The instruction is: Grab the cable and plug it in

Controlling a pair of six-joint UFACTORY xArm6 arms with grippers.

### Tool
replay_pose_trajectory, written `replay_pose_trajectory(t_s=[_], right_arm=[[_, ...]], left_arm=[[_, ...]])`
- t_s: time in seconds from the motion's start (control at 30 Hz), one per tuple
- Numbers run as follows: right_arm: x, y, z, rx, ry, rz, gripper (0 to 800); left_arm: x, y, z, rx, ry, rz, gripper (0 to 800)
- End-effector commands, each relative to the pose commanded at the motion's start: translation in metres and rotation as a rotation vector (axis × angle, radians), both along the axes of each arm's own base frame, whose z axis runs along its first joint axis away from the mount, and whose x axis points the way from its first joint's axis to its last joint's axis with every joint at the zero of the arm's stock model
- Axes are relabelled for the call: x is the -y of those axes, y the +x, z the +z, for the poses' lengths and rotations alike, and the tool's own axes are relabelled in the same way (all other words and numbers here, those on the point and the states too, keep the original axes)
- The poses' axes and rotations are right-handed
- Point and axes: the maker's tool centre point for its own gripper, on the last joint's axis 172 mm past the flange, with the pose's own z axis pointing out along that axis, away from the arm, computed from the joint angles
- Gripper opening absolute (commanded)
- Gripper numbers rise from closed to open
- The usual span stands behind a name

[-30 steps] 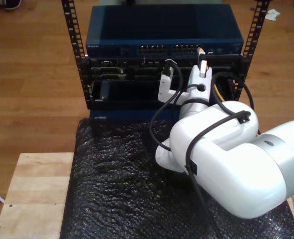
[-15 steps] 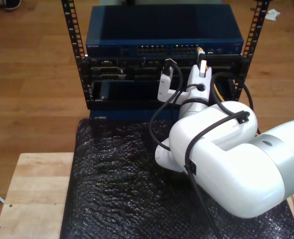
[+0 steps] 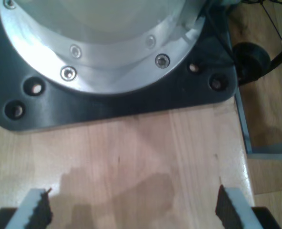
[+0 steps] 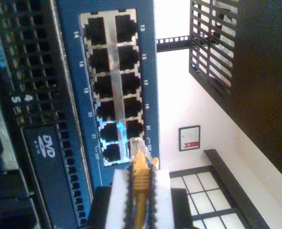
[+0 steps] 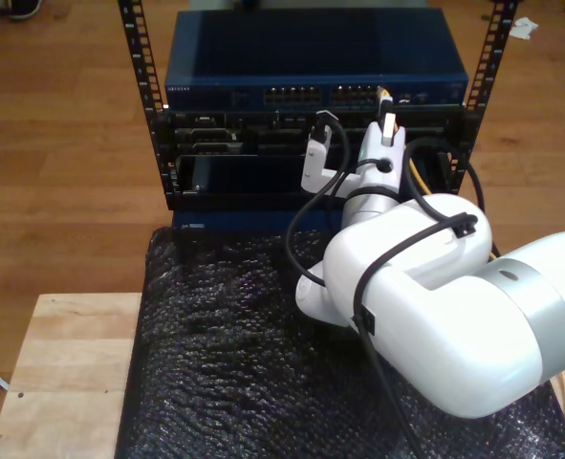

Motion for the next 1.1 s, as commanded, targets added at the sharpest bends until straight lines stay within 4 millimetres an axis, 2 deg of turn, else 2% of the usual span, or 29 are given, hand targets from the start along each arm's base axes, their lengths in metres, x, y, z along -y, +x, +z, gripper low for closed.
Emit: replay_pose_trajectory(t_s=[0.57,1.1], right_arm=[[-0.001,0.002,-0.004,0.001,0.0,-0.002,0],[-0.002,0.001,0.007,0.025,0.026,-0.017,0]], left_arm=[[0.0,0.0,0.0,0.0,-0.002,0.002,800],[0.0,0.0,0.0,0.0,-0.002,0.0,800]])
